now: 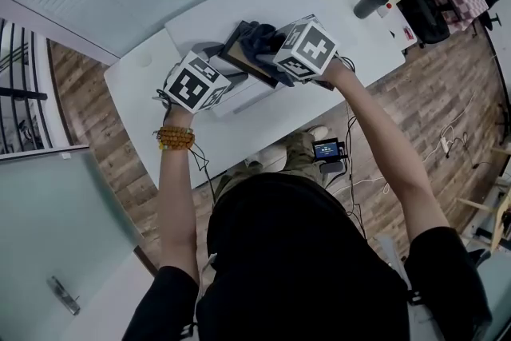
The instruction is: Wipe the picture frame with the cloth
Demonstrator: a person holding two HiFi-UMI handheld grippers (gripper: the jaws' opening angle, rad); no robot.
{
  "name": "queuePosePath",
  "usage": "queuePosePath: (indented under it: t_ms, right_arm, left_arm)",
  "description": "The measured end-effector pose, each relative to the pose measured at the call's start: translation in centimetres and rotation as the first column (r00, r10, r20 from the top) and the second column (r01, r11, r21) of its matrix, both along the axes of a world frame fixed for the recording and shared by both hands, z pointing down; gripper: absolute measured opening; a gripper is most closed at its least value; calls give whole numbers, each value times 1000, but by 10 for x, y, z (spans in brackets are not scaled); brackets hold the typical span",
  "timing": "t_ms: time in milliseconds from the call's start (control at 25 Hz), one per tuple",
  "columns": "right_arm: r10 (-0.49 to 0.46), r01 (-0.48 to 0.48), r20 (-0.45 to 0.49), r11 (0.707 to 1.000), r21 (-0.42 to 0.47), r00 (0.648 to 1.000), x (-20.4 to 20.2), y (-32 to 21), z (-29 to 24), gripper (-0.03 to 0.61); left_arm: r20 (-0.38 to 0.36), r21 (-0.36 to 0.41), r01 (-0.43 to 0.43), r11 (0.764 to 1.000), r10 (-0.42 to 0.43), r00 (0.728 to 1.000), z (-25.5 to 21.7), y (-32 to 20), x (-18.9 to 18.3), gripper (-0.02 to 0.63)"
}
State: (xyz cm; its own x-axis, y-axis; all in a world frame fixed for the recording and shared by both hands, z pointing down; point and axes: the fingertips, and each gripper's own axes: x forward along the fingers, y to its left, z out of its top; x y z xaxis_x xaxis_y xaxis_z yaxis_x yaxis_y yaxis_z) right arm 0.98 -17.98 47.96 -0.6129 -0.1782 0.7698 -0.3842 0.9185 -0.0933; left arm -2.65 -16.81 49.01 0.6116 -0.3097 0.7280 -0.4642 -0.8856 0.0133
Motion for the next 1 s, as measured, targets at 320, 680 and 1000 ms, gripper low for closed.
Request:
queuePosePath:
  t_ms: [320,680,1000]
  right_arm:
    - [-67,67,-9,996,-53,998,-43,-3,-1,67]
    - [-43,37,174,998,42,984,-15,3,-34,75]
    - [77,-83,70,993,84,995,69,-2,-26,77]
  left_arm:
    - [0,-2,20,1000,-20,1000,1,-1,-1,373]
    - [-11,-6,11,1000,-11,1000,0,1,0,365]
    - [-14,-1,4,1000,-4,1000,-1,0,0,362]
